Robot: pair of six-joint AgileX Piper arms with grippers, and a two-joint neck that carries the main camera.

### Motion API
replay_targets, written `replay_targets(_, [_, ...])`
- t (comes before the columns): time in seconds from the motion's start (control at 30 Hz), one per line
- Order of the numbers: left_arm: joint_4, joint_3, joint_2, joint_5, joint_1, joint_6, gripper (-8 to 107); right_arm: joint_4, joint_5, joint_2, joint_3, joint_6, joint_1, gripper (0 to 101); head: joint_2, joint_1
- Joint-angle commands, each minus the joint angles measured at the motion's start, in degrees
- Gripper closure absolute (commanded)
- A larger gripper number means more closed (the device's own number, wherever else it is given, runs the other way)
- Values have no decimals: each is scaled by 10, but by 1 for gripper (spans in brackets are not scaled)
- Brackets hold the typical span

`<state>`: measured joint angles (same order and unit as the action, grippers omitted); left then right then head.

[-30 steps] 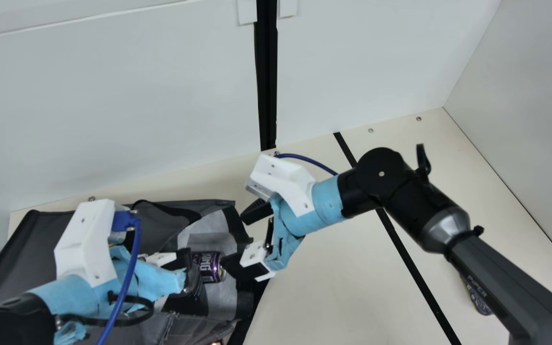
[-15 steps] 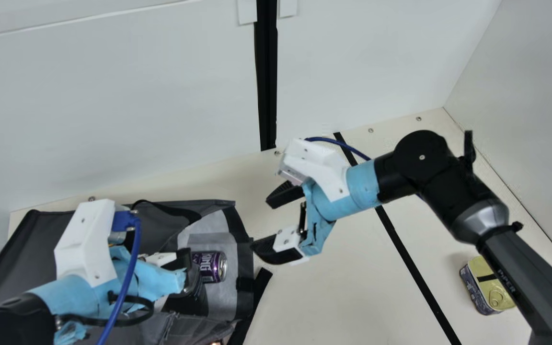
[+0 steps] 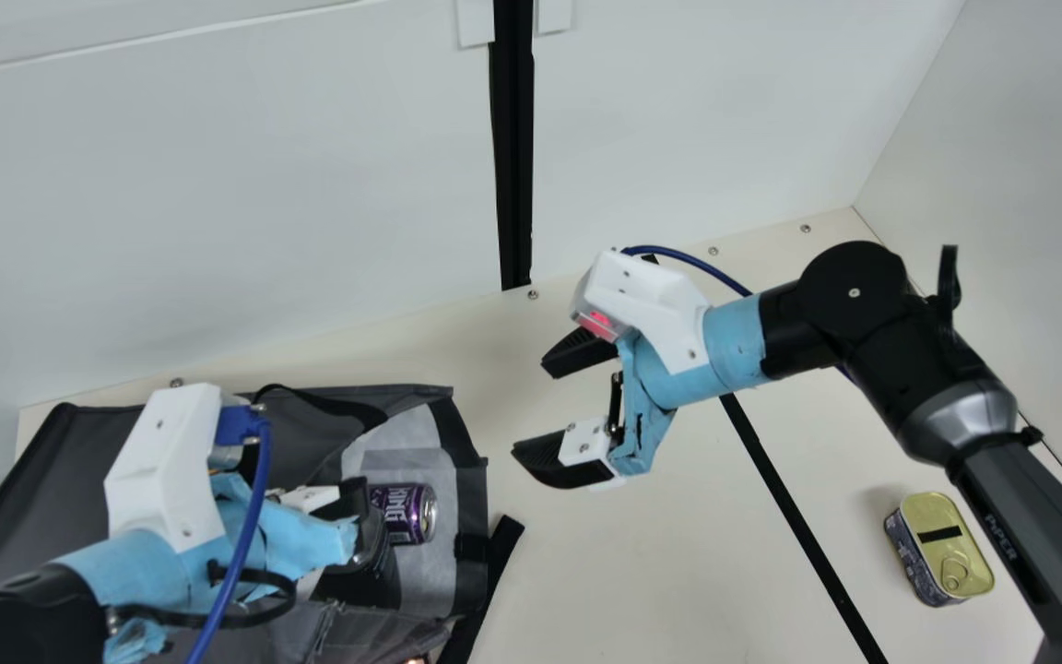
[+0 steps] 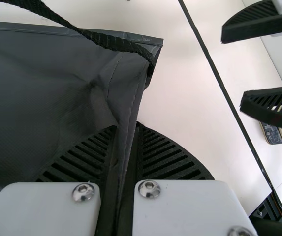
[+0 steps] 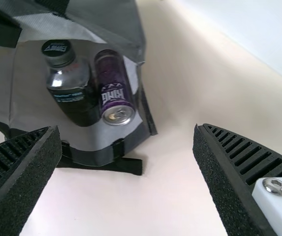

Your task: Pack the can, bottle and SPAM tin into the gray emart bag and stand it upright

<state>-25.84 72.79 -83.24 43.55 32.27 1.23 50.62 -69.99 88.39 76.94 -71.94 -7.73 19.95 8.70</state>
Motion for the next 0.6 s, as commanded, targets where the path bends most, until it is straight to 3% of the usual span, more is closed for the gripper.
replay_targets(0.0, [0, 0, 0, 0, 0, 0, 107, -3, 1, -3, 2, 6, -6, 6, 0, 13])
replay_targets(0.57, [0, 0, 0, 0, 0, 0, 107, -40, 1, -60, 11, 53, -73, 6, 0, 13])
